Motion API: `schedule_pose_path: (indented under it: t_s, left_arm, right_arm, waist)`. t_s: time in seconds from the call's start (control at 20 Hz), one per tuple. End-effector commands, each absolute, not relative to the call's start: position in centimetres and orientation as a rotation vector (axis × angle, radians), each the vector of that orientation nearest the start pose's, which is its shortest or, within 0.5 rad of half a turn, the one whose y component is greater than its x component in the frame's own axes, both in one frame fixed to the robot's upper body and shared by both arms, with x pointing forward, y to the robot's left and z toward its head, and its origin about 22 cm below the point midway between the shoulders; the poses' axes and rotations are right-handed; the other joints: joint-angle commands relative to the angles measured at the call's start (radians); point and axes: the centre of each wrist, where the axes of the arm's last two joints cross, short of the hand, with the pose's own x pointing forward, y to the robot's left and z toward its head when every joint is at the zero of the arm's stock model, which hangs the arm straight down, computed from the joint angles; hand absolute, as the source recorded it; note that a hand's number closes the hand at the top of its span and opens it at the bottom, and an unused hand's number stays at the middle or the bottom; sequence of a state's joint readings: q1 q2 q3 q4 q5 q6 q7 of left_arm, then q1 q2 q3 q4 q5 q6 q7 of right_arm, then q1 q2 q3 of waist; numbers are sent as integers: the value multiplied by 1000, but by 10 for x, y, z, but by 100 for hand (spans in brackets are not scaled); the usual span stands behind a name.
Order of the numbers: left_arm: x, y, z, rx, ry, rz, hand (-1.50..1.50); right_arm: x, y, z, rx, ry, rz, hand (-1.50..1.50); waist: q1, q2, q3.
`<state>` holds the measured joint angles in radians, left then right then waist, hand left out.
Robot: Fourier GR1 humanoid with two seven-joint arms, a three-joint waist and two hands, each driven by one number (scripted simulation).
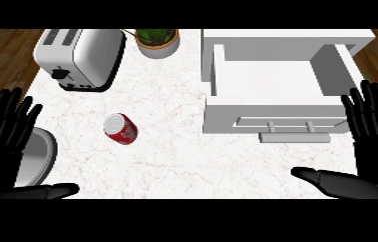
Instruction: Pick up the can, place it into the drawer and close the drawer
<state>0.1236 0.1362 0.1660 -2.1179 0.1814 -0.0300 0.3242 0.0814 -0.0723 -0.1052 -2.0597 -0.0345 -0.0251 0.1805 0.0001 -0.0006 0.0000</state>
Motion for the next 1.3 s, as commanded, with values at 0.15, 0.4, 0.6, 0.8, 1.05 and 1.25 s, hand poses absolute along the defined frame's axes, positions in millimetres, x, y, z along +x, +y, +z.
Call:
schedule_pose_path:
  t_s: [0.15, 0.4, 0.6, 0.8, 1.05, 1.25]
  left_arm:
    - [197, 272, 120, 69, -1664, 67, -150]
    - [210, 271, 66, 69, -1635, 66, -150]
    - [217, 252, 54, 119, -1591, 47, -150]
    - [212, 259, 16, 123, -1579, 53, -150]
    - [226, 241, -5, 154, -1568, 53, -150]
    - [230, 248, -21, 190, -1543, 76, -150]
  right_arm:
    - [201, -281, 103, -170, -1813, -92, -150]
    - [196, -277, 101, -164, -1822, -64, -150]
    - [180, -277, 98, -166, -1817, -49, -150]
    - [186, -295, 109, -187, -1854, -70, -150]
    - [185, -294, 107, -174, -1817, -78, -150]
    - [171, -277, 115, -209, -1820, -67, -150]
  waist:
    - [0, 0, 0]
    - [-1, 0, 0]
    - [-4, 0, 0]
    - [-3, 0, 0]
    - [-3, 1, 0]
    - [-3, 0, 0]
